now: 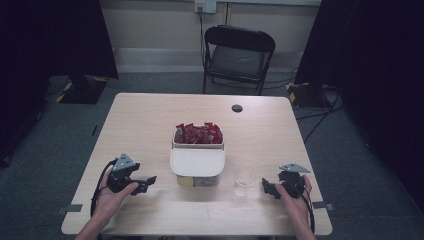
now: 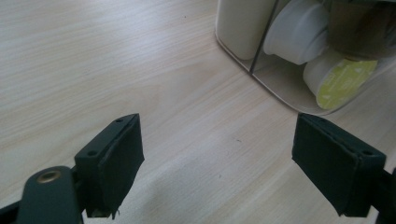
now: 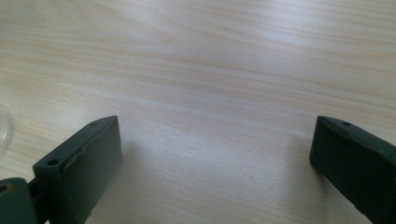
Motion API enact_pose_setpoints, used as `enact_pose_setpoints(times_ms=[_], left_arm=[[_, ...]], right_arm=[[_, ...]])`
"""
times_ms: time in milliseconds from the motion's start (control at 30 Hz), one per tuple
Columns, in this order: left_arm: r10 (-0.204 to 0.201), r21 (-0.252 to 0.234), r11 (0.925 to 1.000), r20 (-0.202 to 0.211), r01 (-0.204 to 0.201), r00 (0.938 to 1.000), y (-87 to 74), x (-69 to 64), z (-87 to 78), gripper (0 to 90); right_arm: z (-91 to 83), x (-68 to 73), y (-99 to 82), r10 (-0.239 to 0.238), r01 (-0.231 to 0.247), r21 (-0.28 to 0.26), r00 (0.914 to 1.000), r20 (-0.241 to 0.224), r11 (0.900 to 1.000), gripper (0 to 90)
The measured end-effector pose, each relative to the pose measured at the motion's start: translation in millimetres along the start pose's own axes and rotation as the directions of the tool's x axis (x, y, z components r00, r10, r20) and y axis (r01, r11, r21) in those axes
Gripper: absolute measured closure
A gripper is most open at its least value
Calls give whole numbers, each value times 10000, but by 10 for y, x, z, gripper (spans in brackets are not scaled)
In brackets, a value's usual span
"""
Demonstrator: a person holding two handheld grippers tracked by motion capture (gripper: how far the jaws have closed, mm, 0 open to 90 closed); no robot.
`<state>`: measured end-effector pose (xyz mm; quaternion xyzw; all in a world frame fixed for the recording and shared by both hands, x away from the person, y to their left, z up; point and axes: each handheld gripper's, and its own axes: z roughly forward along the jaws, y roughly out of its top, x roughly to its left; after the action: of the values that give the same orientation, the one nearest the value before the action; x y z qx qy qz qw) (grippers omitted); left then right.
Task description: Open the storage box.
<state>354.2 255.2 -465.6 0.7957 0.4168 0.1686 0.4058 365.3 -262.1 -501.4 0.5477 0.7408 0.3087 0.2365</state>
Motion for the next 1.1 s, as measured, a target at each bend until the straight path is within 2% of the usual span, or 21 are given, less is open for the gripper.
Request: enact_pose_setpoints(times_ms=[267,367,533,600,800,900,1033,1100], left_arm=[[321,-49,9995,397,-320,9987,103,-141,52,165],[494,-29,9988,690,-493,9964,139,-215,77,165],[413,78,9991,909,-422,9950,162,-263,116,168],[499,114,9986,940,-512,9943,182,-282,128,169],[621,-45,9981,1096,-620,9920,268,-332,131,169],[778,-301,9967,1183,-748,9899,319,-389,130,174],[677,-325,9974,1197,-643,9905,337,-397,138,174],[625,-401,9975,1339,-576,9890,346,-412,150,174]], right_arm=[[2,-14,2,-122,122,-8,9999,-110,9999,20],[2,-15,2,-117,117,-5,9999,-120,9999,20],[2,-16,1,-130,130,-4,9998,-131,9999,20],[2,-17,2,-140,140,-6,9998,-135,9999,20],[1,-19,1,-164,164,-8,9997,-154,9999,20],[2,-20,2,-168,168,-8,9997,-162,9999,20],[2,-22,2,-194,194,-12,9997,-175,9998,20],[5,-24,1,-228,228,-34,9996,-177,9997,21]])
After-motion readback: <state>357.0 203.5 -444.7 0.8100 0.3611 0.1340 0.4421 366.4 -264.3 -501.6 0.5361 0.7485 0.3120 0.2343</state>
